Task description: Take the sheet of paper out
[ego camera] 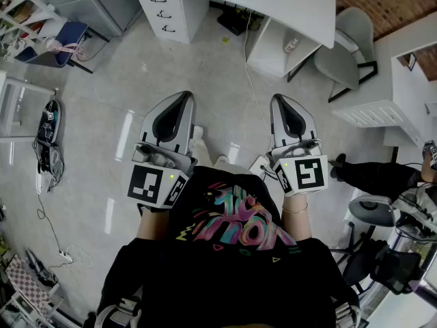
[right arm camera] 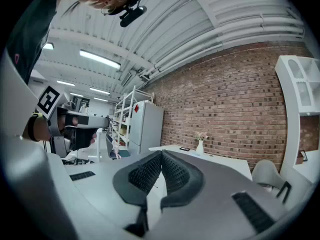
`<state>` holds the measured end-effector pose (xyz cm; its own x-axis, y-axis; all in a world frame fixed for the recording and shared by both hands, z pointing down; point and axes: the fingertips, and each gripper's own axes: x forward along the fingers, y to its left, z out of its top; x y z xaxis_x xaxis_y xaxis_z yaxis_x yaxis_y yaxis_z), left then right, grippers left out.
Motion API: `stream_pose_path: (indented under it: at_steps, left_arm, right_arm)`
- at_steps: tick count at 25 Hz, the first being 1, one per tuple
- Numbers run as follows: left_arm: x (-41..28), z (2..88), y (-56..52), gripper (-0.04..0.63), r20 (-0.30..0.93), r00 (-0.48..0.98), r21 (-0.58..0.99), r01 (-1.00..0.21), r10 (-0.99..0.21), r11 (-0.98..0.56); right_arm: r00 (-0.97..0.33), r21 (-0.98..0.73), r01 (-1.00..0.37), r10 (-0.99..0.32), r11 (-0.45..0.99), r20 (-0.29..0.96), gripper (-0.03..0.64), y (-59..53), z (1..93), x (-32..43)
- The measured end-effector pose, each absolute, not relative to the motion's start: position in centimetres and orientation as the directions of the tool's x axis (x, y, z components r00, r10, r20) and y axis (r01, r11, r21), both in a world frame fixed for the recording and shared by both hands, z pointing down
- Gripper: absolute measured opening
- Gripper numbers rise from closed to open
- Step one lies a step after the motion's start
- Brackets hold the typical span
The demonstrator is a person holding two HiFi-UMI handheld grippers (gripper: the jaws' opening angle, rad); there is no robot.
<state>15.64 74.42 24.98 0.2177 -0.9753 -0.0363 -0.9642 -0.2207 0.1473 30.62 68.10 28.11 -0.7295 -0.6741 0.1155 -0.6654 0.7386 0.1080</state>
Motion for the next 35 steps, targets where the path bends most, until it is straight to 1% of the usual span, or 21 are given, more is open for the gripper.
stream_pose_path:
  at_steps: [11,23,29,35]
  left_arm:
    - [15.6,24.4,72.1,0.026,-0.038,0.221,0.126,-0.966,-0.975,-0.224]
    - [17.8,26.1,70.7,0.026,-0.01,0.146,0.11,-0.983,-0.989,-0.146]
    - [15.2,27.0,67.3,0.026,-0.002,0.122,0.116,-0.986,-0.992,-0.122]
    - [10.7,27.0,58.8,0.026,-0.008,0.126,0.108,-0.986,-0.992,-0.126]
  right_arm:
    - [-0.723,0.055,-0.682,-0.684,0.729,0.1,0.017,65.7,28.0,30.9]
    - [-0.767,0.04,-0.63,-0.63,0.775,0.121,0.017,63.7,29.5,33.1]
    - [-0.779,0.029,-0.615,-0.613,0.788,0.129,0.017,60.4,30.4,30.5]
    - [-0.783,0.028,-0.609,-0.607,0.793,0.136,0.017,52.5,30.9,26.0]
